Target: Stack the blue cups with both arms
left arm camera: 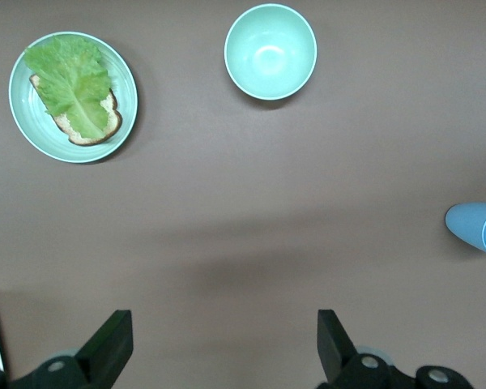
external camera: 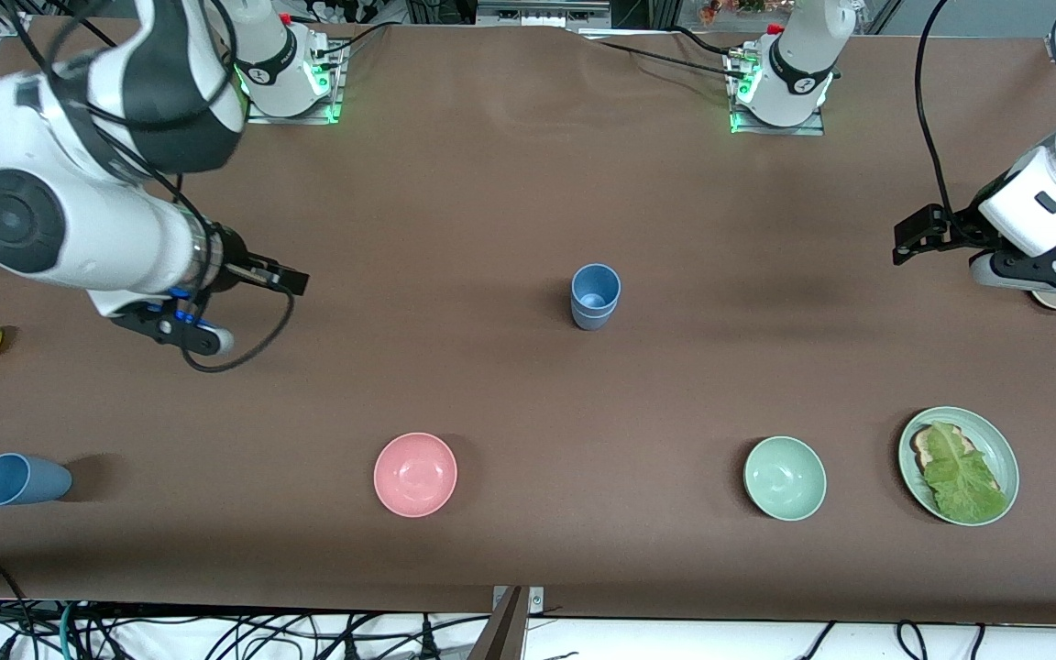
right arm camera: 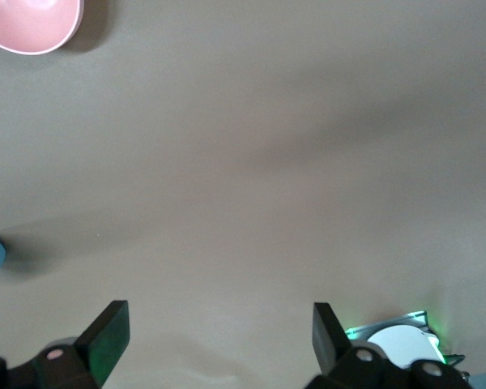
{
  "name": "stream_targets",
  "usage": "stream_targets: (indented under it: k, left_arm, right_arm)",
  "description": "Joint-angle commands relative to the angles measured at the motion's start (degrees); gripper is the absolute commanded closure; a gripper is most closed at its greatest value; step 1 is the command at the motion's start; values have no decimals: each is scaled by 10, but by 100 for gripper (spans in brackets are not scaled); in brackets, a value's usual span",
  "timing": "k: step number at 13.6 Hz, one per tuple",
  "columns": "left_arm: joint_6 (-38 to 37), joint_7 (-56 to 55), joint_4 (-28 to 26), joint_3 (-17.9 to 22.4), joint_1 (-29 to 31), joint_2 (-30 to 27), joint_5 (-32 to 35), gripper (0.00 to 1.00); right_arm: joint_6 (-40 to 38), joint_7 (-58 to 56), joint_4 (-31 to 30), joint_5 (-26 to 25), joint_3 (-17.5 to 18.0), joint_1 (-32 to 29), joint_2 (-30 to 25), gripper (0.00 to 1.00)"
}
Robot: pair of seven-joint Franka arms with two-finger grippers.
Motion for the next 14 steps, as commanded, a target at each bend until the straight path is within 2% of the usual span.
stream_targets:
  k: [1, 8, 11, 12, 14]
  left_arm:
    - [-18, 15, 31, -1, 3, 16, -12, 0]
    - [-18, 15, 32, -1, 3, 18, -13, 0]
    - [-18, 14, 31, -1, 1, 18, -13, 0]
    - [-18, 14, 31, -1, 1, 19, -13, 0]
    - [-18, 13, 32, -1, 0, 18, -13, 0]
  right_arm:
    - [-12, -10, -20, -20, -4, 6, -27, 0]
    - [-8, -53, -19, -37, -4, 6, -30, 0]
    - [3, -149, -38, -48, -10, -15, -46, 0]
    - [16, -161, -69, -55, 10, -52, -71, 0]
    - [85, -176, -156, -80, 92, -145, -138, 0]
